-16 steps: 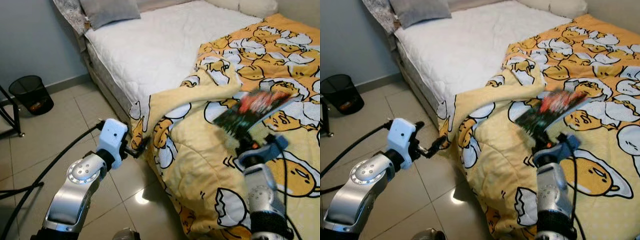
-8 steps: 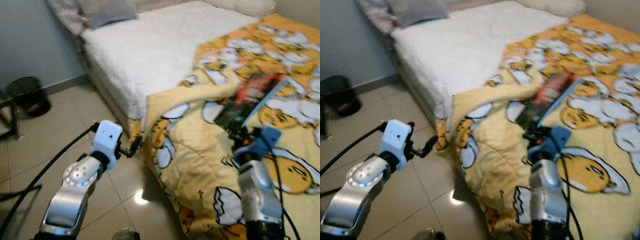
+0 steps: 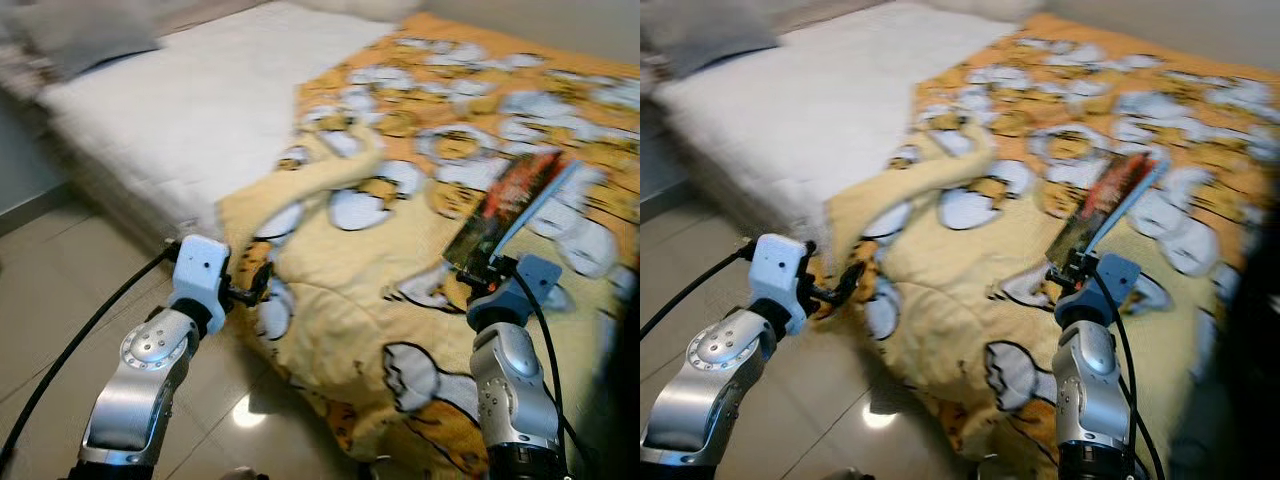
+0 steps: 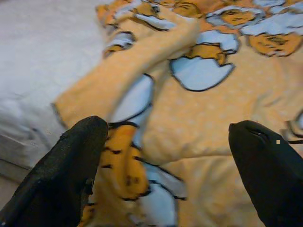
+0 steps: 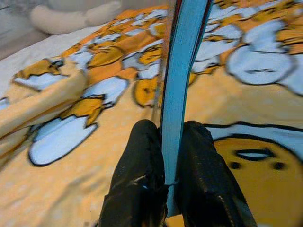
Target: Clean up the room
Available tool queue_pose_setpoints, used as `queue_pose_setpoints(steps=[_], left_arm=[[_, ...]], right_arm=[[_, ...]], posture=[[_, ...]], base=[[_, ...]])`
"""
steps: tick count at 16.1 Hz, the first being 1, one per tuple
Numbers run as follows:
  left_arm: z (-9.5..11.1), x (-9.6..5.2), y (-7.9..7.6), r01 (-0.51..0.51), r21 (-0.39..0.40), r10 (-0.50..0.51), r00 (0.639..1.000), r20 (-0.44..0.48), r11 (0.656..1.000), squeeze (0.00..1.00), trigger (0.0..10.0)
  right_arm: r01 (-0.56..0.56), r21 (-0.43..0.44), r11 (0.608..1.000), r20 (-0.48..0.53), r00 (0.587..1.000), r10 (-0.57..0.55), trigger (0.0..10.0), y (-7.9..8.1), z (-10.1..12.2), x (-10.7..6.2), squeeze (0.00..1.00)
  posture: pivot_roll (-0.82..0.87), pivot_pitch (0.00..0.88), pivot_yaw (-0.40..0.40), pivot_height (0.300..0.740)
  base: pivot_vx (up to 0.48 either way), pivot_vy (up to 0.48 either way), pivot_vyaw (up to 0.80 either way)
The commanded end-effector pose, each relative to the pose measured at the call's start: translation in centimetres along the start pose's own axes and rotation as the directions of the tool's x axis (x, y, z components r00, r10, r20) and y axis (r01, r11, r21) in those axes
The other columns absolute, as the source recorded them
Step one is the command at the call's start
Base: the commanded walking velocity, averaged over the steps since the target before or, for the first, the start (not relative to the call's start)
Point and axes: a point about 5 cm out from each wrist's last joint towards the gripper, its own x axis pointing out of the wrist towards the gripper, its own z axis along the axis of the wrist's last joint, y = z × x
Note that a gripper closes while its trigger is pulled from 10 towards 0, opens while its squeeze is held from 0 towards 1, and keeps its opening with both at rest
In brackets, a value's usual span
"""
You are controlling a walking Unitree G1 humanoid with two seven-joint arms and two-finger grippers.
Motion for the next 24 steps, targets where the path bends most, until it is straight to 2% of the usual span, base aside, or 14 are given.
queue_pose_setpoints(steps=[1, 2, 4, 5, 7, 8, 9, 10, 11, 13, 17, 20, 24], left_arm=[[0.4, -0.3, 0.4, -0.022, -0.012, 0.022, 1.0, 0.012, 1.0, 0.14, 10.0], [0.4, -0.3, 0.4, -0.021, -0.001, 0.021, 1.0, 0.021, 1.0, 0.14, 10.0], [0.1, -0.1, 0.8, -0.061, -0.07, 0.061, 0.998, -0.004, 0.996, 0.16, 10.0], [0.0, 0.0, 0.7, -0.054, -0.068, 0.054, 0.999, -0.004, 0.996, 0.16, 10.0], [0.8, 0.1, 0.2, -0.041, -0.047, 0.044, 0.997, 0.058, 0.998, 0.14, 10.0], [1.4, 0.3, 0.4, -0.062, -0.05, 0.067, 0.992, 0.104, 0.997, 0.14, 10.0], [1.6, 0.5, 0.5, -0.068, -0.045, 0.073, 0.991, 0.112, 0.997, 0.13, 10.0], [1.4, 0.7, 0.5, -0.067, -0.003, 0.067, 0.994, 0.087, 0.998, 0.09, 10.0], [1.3, 0.8, 0.4, -0.062, 0.006, 0.062, 0.995, 0.083, 0.998, 0.08, 10.0], [1.3, 0.9, 0.6, -0.067, 0.022, 0.065, 0.994, 0.082, 0.998, 0.09, 10.0], [1.3, 1.0, 1.3, -0.089, 0.036, 0.085, 0.993, 0.083, 0.995, 0.09, 10.0], [1.3, 1.5, 1.3, -0.09, 0.056, 0.085, 0.993, 0.081, 0.994, 0.09, 10.0], [0.9, 1.6, 1.7, -0.105, 0.042, 0.102, 0.993, 0.066, 0.994, 0.09, 10.0]], right_arm=[[-0.047, 0.035, 0.998, 0.032, 0.998, 0.046, 10.0, 1.3, 0.8, 0.0, 0.0], [-0.047, 0.03, 0.998, 0.017, 0.999, 0.046, 10.0, 1.4, 0.6, -0.1, 0.0], [-0.046, -0.022, 0.999, 0.011, 0.999, 0.046, 10.0, 1.6, 0.4, -0.2, 0.0], [-0.041, -0.019, 0.999, 0.008, 0.999, 0.041, 10.0, 1.5, 0.4, -0.3, 0.0], [-0.013, -0.038, 0.999, 0.015, 1.0, 0.014, 10.0, 0.7, 0.5, -0.7, 0.0], [0.008, -0.066, 0.998, 0.015, 1.0, -0.007, 10.0, 0.4, 0.6, -0.6, 0.0], [0.005, -0.094, 0.996, 0.013, 1.0, -0.004, 10.0, 0.4, 0.5, -0.5, 0.0], [-0.028, -0.081, 0.996, -0.012, 1.0, 0.027, 10.0, 0.8, 0.4, -0.5, 0.0], [-0.04, -0.081, 0.996, -0.014, 0.999, 0.039, 10.0, 1.0, 0.5, -0.5, 0.0], [-0.143, -0.052, 0.988, -0.046, 0.989, 0.14, 10.0, 1.8, 0.3, -0.6, 0.0], [-0.202, -0.029, 0.979, -0.069, 0.977, 0.2, 10.0, 2.7, 0.4, -0.6, 0.0], [-0.246, -0.056, 0.968, -0.084, 0.967, 0.241, 10.0, 3.2, 0.5, -0.2, 0.0], [-0.262, -0.109, 0.959, -0.115, 0.962, 0.249, 10.0, 3.1, 0.4, -0.1, 0.0]], posture=[[0.01, 0.0, 0.014, 0.74], [0.01, 0.0, 0.006, 0.74], [-0.01, 0.0, 0.013, 0.74], [-0.02, 0.0, 0.018, 0.74], [-0.03, 0.0, 0.022, 0.74], [-0.04, 0.0, 0.024, 0.74], [-0.05, 0.0, 0.025, 0.74], [-0.05, 0.0, 0.027, 0.74], [-0.05, 0.0, 0.027, 0.74], [-0.05, 0.0, 0.025, 0.74], [-0.05, 0.0, 0.026, 0.74], [-0.06, 0.0, 0.032, 0.74], [-0.06, 0.0, 0.031, 0.74]], base=[[0.0, 0.0, -0.8], [0.0, 0.0, -0.8], [0.0, 0.0, -0.8], [0.0, 0.0, -0.8], [0.0, 0.0, -0.8], [0.0, 0.0, -0.8], [0.0, 0.0, -0.8], [0.0, 0.0, -0.8], [0.0, 0.0, -0.8], [0.0, 0.0, -0.8], [0.0, 0.196, -0.8], [0.0, 0.263, -0.66], [0.0, 0.301, 0.0]])
